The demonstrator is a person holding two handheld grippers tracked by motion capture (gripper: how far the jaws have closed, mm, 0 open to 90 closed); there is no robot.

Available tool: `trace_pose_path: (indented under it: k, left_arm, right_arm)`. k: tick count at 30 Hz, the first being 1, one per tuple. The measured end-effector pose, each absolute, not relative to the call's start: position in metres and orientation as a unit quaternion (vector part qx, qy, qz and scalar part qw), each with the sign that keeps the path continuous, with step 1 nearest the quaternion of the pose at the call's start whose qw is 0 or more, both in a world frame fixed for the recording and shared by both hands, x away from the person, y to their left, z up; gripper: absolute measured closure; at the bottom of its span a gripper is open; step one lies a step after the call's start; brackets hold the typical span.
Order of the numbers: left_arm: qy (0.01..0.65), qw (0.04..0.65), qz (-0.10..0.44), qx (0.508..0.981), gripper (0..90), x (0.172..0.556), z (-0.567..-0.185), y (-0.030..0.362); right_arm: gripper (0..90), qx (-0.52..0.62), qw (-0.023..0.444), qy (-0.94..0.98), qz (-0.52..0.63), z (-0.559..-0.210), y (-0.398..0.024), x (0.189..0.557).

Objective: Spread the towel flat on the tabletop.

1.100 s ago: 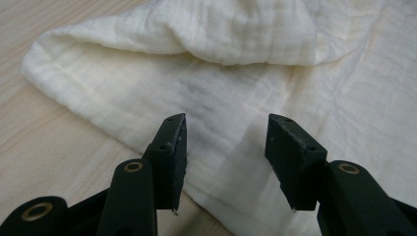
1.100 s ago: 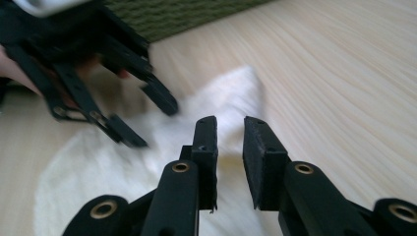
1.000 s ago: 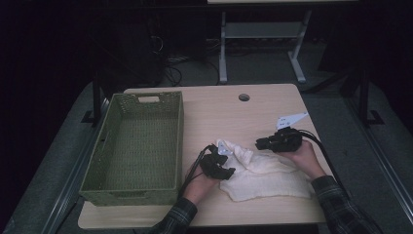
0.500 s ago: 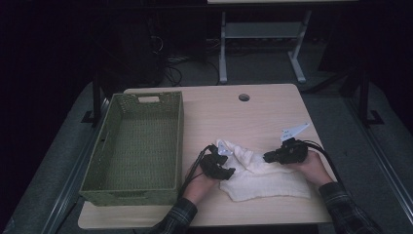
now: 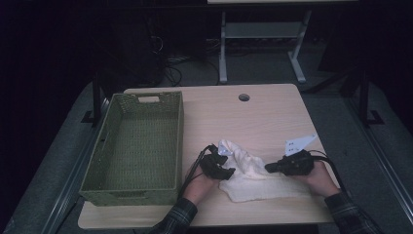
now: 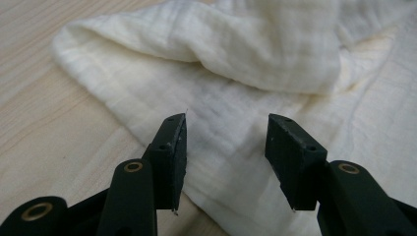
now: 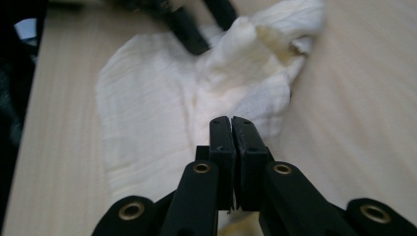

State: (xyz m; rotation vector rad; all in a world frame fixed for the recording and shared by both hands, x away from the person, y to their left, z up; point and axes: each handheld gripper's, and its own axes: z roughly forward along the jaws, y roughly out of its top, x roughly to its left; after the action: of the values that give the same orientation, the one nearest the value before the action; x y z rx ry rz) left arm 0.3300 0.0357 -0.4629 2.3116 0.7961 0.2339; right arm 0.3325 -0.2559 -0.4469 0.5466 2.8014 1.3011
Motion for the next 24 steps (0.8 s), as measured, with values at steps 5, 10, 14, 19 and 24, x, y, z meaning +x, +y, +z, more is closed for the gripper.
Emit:
trace_pose_path:
  k: [5, 10, 14, 19, 24]
  left_arm:
    - [0.303, 0.334, 0.090, 0.888, 49.9, 0.330, -0.463, 0.036]
    - [0.303, 0.334, 0.090, 0.888, 49.8, 0.330, -0.463, 0.036]
    - [0.302, 0.334, 0.090, 0.888, 49.9, 0.330, -0.463, 0.036]
    - [0.303, 0.334, 0.091, 0.888, 49.8, 0.330, -0.463, 0.036]
    - [0.303, 0.335, 0.091, 0.888, 49.8, 0.330, -0.463, 0.036]
  right_arm:
    - [80.9, 0.144, -0.010, 0.910, 0.388, -0.459, -0.248, 0.318]
    - [76.8, 0.149, -0.008, 0.902, 0.405, -0.451, -0.251, 0.312]
    - [75.7, 0.169, 0.010, 0.888, 0.428, -0.441, -0.264, 0.321]
    - [76.0, 0.216, 0.028, 0.876, 0.430, -0.443, -0.278, 0.349]
    - [73.1, 0.242, 0.010, 0.872, 0.425, -0.454, -0.278, 0.371]
